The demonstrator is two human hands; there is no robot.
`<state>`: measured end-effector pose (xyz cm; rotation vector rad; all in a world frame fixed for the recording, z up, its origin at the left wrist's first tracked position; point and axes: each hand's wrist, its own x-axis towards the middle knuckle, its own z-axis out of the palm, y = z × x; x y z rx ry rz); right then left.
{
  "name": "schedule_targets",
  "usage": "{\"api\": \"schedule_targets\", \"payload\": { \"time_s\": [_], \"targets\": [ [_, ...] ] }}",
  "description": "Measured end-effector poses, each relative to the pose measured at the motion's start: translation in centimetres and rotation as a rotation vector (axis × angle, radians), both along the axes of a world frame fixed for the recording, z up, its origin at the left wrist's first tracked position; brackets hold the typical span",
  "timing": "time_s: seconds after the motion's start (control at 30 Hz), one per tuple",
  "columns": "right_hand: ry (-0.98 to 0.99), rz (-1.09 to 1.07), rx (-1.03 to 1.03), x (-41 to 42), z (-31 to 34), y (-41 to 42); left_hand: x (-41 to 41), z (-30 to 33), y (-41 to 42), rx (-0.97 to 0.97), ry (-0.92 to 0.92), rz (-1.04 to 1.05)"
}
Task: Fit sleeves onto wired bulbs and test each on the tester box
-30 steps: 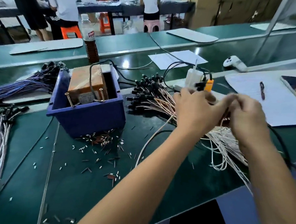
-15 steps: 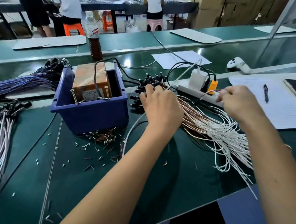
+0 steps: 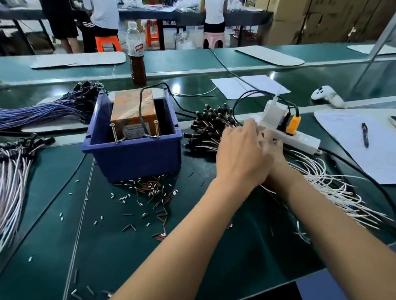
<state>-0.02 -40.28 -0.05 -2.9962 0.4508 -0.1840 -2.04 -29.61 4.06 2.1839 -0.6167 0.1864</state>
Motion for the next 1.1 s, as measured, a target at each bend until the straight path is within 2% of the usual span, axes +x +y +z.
{"api": "schedule_targets", "payload": {
  "time_s": [0.07,0.13,0.17,0.23,0.3,0.37,0.43,0.53,0.6,0.67,0.8,0.83,0.9,0.97,1.03,1.1],
  "targets": [
    [0.183,0.066,-0.152,-0.3,0.6,-0.9,0.8,-1.2,-0.2,0.061,0.108,-0.061],
    [0.276,0.069,-0.163,-0.7,1.3,-1.6,1.5,-2.3,-0.5,0.192,0.126,-0.073],
    [0.26,0.042,-0.12,-1.0,1.6,-1.7,1.8,-2.7,-0.5,0.258,0.125,-0.074],
    [0.087,-0.052,0.017,-1.8,2.1,-2.3,2.2,-3.1,-0.5,0.35,0.135,-0.067],
    [-0.106,-0.147,0.193,-2.5,2.8,-2.6,2.0,-3.0,-0.5,0.363,0.133,-0.041],
    [-0.367,-0.26,0.326,-3.1,3.6,-2.2,1.6,-2.7,-0.2,0.315,0.086,-0.011],
    [-0.683,-0.296,0.318,-3.4,4.4,-1.2,0.9,-2.0,0.6,0.23,-0.008,0.011],
    [-1.016,-0.093,0.26,-4.0,5.7,2.8,0.3,-0.2,3.8,0.065,-0.025,-0.078],
    [-1.096,0.111,0.279,-3.9,6.1,6.2,0.2,1.2,7.0,0.1,0.009,-0.154],
    [-1.053,0.27,0.352,-3.5,5.8,10.1,0.3,2.1,10.5,0.278,0.055,-0.178],
    [-0.821,0.437,0.507,-2.6,4.3,17.1,0.6,2.0,17.6,0.551,0.246,-0.04],
    [-0.776,0.494,0.527,-2.5,3.9,18.6,0.8,1.8,19.6,0.557,0.299,-0.003],
    [-0.663,0.634,0.522,-2.7,3.1,21.2,1.2,1.4,23.5,0.431,0.418,0.051],
    [-0.476,0.767,0.474,-2.8,2.4,23.6,1.8,0.6,27.6,0.347,0.498,0.173],
    [-0.275,0.831,0.373,-2.5,2.0,26.0,2.5,-0.7,30.8,0.326,0.492,0.391],
    [-0.099,0.835,0.276,-1.6,1.8,28.4,3.5,-2.3,33.0,0.284,0.377,0.697]
  ]
}}
